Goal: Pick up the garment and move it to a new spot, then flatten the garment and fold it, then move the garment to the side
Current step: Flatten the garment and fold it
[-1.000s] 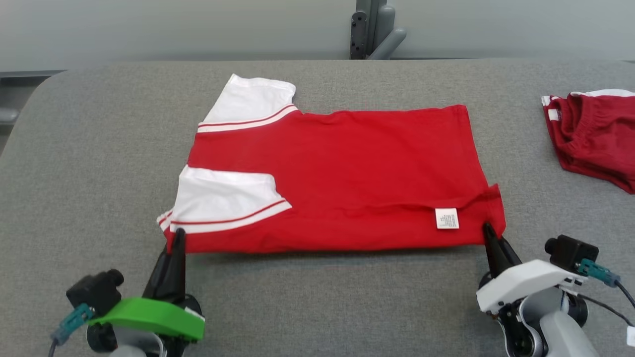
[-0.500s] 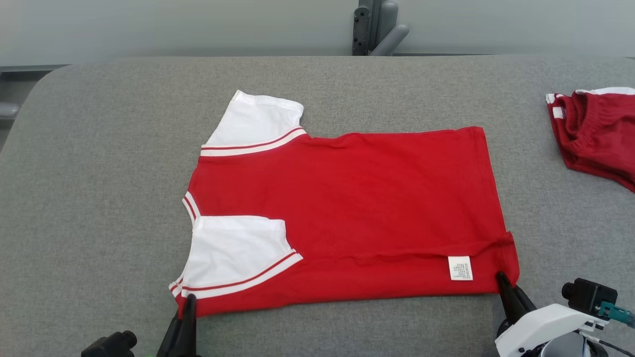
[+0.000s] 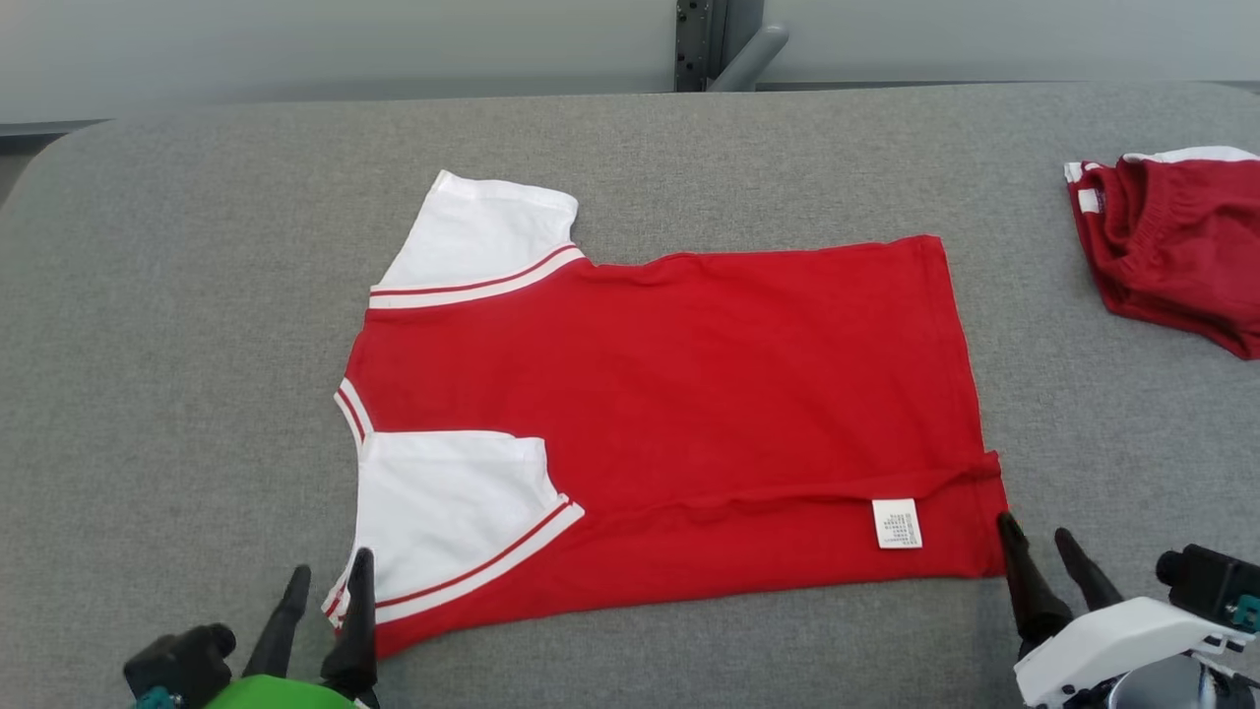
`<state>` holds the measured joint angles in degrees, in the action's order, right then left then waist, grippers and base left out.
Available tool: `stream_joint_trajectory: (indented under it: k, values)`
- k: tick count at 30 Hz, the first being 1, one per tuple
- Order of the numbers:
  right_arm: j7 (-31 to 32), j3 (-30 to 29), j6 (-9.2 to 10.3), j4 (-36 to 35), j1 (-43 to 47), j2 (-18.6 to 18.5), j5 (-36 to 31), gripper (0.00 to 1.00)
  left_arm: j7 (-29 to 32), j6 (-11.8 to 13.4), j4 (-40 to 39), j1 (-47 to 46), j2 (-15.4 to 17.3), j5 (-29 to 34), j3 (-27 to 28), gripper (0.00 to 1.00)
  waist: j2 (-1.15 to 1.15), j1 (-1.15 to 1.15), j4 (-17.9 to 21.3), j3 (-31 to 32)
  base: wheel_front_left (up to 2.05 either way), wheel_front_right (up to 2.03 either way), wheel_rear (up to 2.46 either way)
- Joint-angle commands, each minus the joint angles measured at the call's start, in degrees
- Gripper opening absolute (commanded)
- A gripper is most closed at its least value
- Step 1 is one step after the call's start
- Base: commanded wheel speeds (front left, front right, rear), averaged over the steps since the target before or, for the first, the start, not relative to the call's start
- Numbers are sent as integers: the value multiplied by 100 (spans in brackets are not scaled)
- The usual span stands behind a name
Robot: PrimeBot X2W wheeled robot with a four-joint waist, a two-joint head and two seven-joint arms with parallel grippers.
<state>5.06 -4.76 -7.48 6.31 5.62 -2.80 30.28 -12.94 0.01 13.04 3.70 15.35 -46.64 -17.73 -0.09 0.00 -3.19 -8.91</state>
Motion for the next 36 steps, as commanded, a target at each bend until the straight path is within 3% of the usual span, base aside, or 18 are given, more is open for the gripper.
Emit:
stream_joint_trajectory:
  k: [1, 8, 15, 25, 36]
  values:
    - [18, -90, -1, -121, 21, -20, -83, 100, -22, 29, -73, -156, 92, 43, 47, 100, 9, 0, 59, -68, 0, 0, 0]
    - [-81, -382, -1, -814, -343, -17, -397, 100, 429, 90, -406, -1085, 581, 411, 0, 100, 9, 0, 260, -415, 0, 0, 0]
    - [147, -56, -1, -1272, -865, -18, -786, 100, 1231, -74, -108, -2544, 959, 747, -217, 100, 9, 0, 478, -984, 0, 0, 0]
    - [295, 461, -1, -1905, -1398, -15, -1004, 100, 1886, -222, 904, -4543, 1025, 1079, -415, 100, 9, 0, 726, -2045, 0, 0, 0]
    - [261, 805, -1, -2354, -1529, -15, -1027, 100, 1986, -222, 1815, -5557, 1056, 1334, -505, 100, 9, 0, 992, -2696, 0, 0, 0]
